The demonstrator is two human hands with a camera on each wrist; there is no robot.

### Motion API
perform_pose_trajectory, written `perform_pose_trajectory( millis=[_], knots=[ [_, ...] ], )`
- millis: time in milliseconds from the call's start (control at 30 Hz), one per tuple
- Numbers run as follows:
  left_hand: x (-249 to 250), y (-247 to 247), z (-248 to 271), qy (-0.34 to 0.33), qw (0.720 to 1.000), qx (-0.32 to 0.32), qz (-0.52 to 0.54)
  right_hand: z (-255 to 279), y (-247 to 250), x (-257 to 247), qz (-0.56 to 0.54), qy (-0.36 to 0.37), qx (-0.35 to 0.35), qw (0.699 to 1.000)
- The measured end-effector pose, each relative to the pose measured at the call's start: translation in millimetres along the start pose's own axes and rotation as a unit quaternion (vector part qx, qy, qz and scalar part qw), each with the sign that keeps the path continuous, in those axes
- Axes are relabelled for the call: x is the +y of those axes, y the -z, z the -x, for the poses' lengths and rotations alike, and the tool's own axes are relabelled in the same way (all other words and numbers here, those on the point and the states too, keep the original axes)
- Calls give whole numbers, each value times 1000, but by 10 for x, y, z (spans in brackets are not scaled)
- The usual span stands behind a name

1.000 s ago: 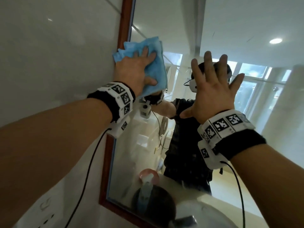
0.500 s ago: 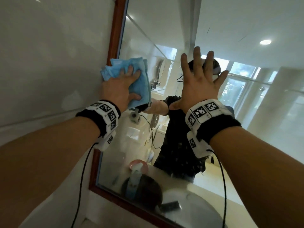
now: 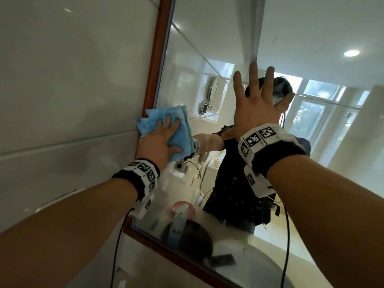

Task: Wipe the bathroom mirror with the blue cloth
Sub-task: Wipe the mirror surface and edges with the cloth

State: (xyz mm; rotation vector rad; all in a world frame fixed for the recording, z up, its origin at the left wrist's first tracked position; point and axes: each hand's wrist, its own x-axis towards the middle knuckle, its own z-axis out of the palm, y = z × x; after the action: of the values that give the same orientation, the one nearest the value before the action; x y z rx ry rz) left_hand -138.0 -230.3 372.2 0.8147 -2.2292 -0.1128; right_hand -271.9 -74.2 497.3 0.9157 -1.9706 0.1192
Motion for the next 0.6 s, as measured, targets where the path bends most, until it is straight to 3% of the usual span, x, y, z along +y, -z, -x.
perform_pose_trajectory(
  millis=[100,333,600],
  knots=[
    [44,33,15,3,1000,-4,-11,-5,-43,-15,11,-9,18,1000],
    [152,188,-121,7,1000,11,-19,-4,-17,-12,2,-10,-14,1000],
    [525,969,-753,-61,992,83,-72,-15,-42,3,5,-1,-9,1000]
  ],
)
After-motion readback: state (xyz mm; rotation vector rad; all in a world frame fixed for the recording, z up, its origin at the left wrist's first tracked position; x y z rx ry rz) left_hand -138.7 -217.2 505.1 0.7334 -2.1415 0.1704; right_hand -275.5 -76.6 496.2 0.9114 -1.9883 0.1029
